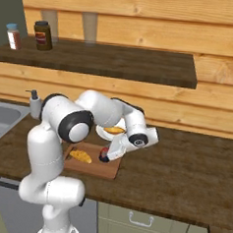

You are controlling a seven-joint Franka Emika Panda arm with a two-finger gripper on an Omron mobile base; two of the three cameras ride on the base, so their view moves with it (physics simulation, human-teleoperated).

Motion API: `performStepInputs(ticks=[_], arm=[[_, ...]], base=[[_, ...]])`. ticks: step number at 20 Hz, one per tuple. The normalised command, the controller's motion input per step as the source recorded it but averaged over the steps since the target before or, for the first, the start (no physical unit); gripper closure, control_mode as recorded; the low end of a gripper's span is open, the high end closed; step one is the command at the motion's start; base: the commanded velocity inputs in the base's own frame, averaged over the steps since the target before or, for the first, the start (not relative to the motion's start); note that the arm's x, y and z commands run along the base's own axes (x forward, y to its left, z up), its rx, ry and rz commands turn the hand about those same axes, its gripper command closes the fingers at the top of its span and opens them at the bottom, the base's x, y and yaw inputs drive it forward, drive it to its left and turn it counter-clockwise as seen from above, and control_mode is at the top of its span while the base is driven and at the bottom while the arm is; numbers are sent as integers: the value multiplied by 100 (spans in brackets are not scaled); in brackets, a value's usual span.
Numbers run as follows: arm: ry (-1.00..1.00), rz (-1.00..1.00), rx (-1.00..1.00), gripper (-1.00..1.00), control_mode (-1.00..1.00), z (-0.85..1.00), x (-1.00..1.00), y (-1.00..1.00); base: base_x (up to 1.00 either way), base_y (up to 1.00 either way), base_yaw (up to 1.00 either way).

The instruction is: From the different types of pastries on the counter, select a croissant and place it on the cutting board. Then retrieve a jar of jam from the cabinet and place it alongside the croissant on the cutting board.

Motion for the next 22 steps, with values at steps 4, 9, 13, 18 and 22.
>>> performStepInputs(ticks=[4,9,13,18,22], arm=[[1,0,6,-100,-100,-26,-13,33],[0,0,2,-100,-100,0,-5,22],[-4,0,0,-100,-100,18,-18,10],[-8,0,0,-100,-100,31,-27,12],[-18,0,0,-100,-100,49,-7,17]], base=[[0,0,0],[0,0,0],[0,0,0],[0,0,0],[0,0,0]])
